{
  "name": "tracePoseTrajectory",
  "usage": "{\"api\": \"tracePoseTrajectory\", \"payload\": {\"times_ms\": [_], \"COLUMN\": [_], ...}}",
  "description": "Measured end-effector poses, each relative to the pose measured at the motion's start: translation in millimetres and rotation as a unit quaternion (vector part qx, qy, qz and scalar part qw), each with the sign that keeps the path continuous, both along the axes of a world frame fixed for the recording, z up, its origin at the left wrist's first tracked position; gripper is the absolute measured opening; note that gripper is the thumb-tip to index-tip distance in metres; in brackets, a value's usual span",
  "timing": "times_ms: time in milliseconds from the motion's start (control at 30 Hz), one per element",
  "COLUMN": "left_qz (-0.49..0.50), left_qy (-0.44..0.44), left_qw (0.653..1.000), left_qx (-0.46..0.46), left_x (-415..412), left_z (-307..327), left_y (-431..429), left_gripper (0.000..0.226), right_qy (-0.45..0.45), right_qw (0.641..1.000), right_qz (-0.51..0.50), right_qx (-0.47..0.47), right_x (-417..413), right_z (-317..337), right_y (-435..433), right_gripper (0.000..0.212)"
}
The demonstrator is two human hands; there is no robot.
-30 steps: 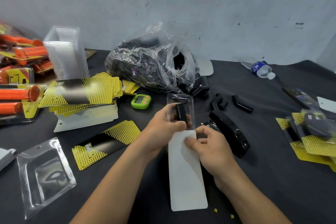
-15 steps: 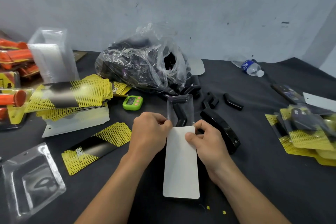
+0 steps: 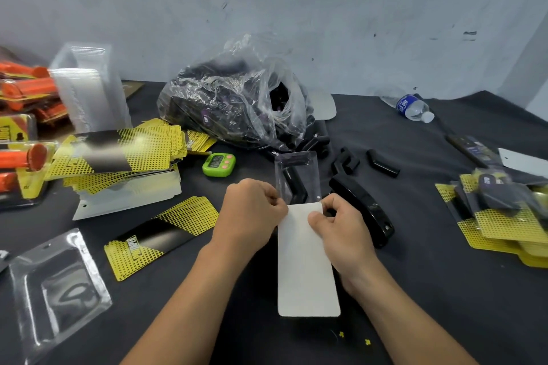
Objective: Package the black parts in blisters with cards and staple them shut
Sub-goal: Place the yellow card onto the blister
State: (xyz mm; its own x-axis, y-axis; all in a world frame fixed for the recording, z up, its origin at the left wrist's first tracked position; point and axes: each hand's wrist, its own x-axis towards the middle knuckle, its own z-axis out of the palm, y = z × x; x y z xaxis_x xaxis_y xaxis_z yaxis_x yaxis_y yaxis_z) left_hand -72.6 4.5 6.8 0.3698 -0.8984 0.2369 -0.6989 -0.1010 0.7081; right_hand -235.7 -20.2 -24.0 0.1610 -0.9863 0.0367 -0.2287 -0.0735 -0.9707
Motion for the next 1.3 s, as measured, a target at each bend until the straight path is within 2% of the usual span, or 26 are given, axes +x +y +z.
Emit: {"api": "tracePoseTrajectory", "payload": {"times_ms": [100, 200, 267, 367, 500, 567, 700, 833, 933, 1100, 1200, 1300], "left_qz": [0.010, 0.015, 0.013, 0.017, -0.006, -0.016, -0.042, -0.036, -0.025, -0.060, -0.041, -0.005], "left_qy": [-0.106, -0.170, -0.120, 0.017, 0.194, 0.232, 0.175, 0.139, 0.170, 0.240, 0.241, 0.174], "left_qw": [0.993, 0.984, 0.991, 0.998, 0.975, 0.967, 0.977, 0.984, 0.982, 0.966, 0.969, 0.984], "left_qx": [0.050, 0.058, 0.049, 0.062, 0.109, 0.103, 0.114, 0.101, 0.078, 0.079, 0.041, 0.030], "left_x": [-9, -16, -14, -7, 6, 9, 5, 0, -10, -16, -11, -8], "left_z": [0, 1, 0, -3, -4, -4, -6, -7, -9, -11, -10, -10], "left_y": [-2, -5, -6, -3, -4, -5, -3, -2, -2, -5, -6, -6], "left_gripper": [0.016, 0.016, 0.016, 0.013, 0.013, 0.015, 0.031, 0.037, 0.032, 0.024, 0.011, 0.024], "right_qy": [0.021, 0.022, -0.003, -0.023, -0.023, -0.007, 0.042, 0.068, 0.073, 0.075, 0.055, 0.029], "right_qw": [0.999, 1.000, 1.000, 0.999, 0.999, 0.999, 0.997, 0.995, 0.993, 0.991, 0.996, 0.999], "right_qz": [0.016, 0.009, -0.005, -0.011, -0.017, -0.032, -0.054, -0.070, -0.092, -0.110, -0.074, 0.009], "right_qx": [-0.019, 0.005, 0.024, 0.037, 0.033, 0.021, -0.023, -0.036, -0.032, -0.026, 0.005, 0.045], "right_x": [2, 3, 2, 0, 2, 2, 4, 6, 4, -1, -1, -3], "right_z": [4, 6, 7, 8, 7, 7, 7, 5, 4, 7, 13, 14], "right_y": [5, 9, 8, 7, 9, 10, 10, 10, 5, 0, 3, 7], "right_gripper": [0.016, 0.039, 0.040, 0.036, 0.033, 0.030, 0.020, 0.014, 0.025, 0.038, 0.036, 0.019]}}
